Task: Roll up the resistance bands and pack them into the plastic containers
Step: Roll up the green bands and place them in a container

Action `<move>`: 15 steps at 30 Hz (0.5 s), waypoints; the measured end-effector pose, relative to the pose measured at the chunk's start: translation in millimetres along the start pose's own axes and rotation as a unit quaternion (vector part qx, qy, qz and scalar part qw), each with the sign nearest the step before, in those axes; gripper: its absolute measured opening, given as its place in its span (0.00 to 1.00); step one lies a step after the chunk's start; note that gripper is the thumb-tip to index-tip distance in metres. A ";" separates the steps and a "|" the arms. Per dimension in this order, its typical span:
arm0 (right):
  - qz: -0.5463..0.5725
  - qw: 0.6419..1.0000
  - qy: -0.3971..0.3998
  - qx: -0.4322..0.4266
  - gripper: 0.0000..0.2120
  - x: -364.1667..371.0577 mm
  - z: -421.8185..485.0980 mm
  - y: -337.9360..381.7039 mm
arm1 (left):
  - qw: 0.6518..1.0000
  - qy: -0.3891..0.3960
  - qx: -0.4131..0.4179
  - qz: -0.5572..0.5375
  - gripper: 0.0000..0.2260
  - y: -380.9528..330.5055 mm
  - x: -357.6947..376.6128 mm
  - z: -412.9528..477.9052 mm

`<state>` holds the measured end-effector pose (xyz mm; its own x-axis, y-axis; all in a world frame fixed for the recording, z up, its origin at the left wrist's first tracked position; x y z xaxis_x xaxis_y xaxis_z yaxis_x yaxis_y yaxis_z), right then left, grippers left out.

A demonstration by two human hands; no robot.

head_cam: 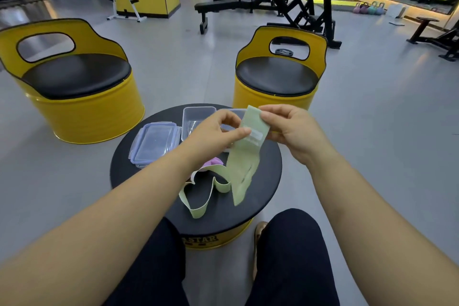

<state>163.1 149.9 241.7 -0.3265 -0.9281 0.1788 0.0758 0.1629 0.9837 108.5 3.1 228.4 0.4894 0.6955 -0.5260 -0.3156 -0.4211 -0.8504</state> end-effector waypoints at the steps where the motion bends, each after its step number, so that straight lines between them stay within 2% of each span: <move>1: -0.017 1.000 0.020 0.002 0.04 4.0 0.3 3.3 | 1.000 0.001 0.000 -0.006 0.10 2.1 0.0 0.2; 4: -0.084 0.992 0.091 0.016 0.05 14.5 -1.7 7.5 | 0.997 0.026 0.012 -0.066 0.10 -1.9 4.4 -1.6; 6: -0.114 0.988 0.104 0.007 0.05 15.9 -4.0 9.4 | 0.994 0.023 0.023 -0.103 0.08 -7.6 6.1 -2.9; 10: -0.102 0.992 0.068 -0.018 0.05 9.9 -7.8 11.3 | 0.989 -0.022 0.020 -0.145 0.04 -11.5 5.1 -4.3; 15: -0.104 0.992 0.055 -0.041 0.05 5.9 -12.4 13.8 | 0.987 -0.024 0.020 -0.157 0.02 -12.5 1.2 -5.2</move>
<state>173.9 142.5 256.1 -0.2378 -0.9707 -0.0352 0.0955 -0.0594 0.9937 117.3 6.1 238.3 0.5287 0.8156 -0.2350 -0.1878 -0.1577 -0.9695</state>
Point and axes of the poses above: each hand's wrist, its own z-axis towards the middle knuckle, its own x-axis out of the palm, y = z × x, the point moved 6 cm from there along z, towards the middle knuckle, and after that the axes turned 12 degrees about z, right-handed, at the moved point
